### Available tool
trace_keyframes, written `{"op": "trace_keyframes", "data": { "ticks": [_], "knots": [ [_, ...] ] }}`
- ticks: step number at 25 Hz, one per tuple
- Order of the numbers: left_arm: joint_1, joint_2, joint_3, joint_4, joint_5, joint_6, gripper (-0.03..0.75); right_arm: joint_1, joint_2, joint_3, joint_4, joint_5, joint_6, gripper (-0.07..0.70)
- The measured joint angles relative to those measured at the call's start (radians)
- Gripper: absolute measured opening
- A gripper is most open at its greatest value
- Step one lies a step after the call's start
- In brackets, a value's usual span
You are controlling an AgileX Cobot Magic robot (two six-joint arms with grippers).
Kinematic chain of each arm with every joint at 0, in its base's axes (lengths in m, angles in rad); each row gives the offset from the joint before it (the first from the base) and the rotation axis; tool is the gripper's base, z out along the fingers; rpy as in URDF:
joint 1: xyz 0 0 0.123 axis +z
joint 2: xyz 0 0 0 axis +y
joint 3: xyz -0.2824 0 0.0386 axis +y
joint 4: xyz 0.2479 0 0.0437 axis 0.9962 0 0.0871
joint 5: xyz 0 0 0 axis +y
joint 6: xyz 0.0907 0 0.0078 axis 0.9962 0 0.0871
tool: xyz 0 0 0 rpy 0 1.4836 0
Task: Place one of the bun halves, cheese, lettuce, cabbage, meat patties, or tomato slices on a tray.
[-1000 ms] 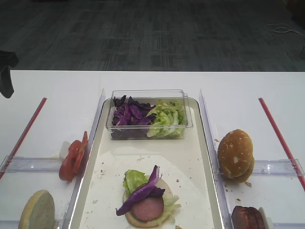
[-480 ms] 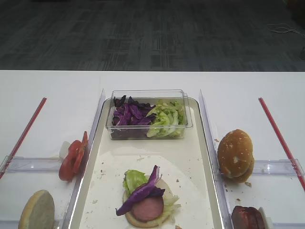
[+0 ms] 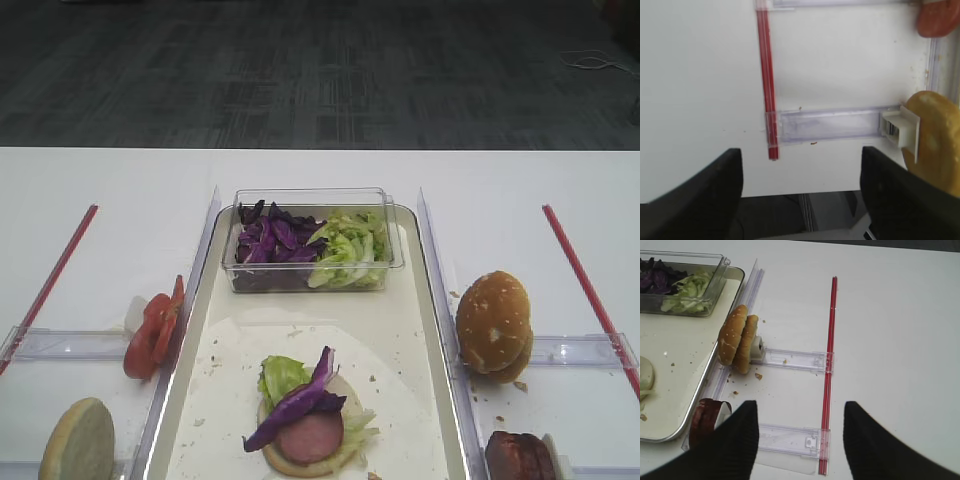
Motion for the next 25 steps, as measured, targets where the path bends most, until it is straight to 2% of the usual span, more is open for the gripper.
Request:
{"op": "trace_keyframes", "data": {
  "ticks": [13, 21, 25],
  "knots": [
    [0.000, -0.099, 0.232, -0.008, -0.054, 0.001, 0.494, 0.000, 0.000, 0.000, 0.000, 0.000, 0.000, 0.393],
    [0.000, -0.189, 0.319, -0.024, -0.076, 0.001, 0.494, 0.000, 0.000, 0.000, 0.000, 0.000, 0.000, 0.393],
    [0.000, -0.254, 0.330, -0.024, -0.078, 0.001, 0.491, 0.000, 0.000, 0.000, 0.000, 0.000, 0.000, 0.391]
  ]
}}
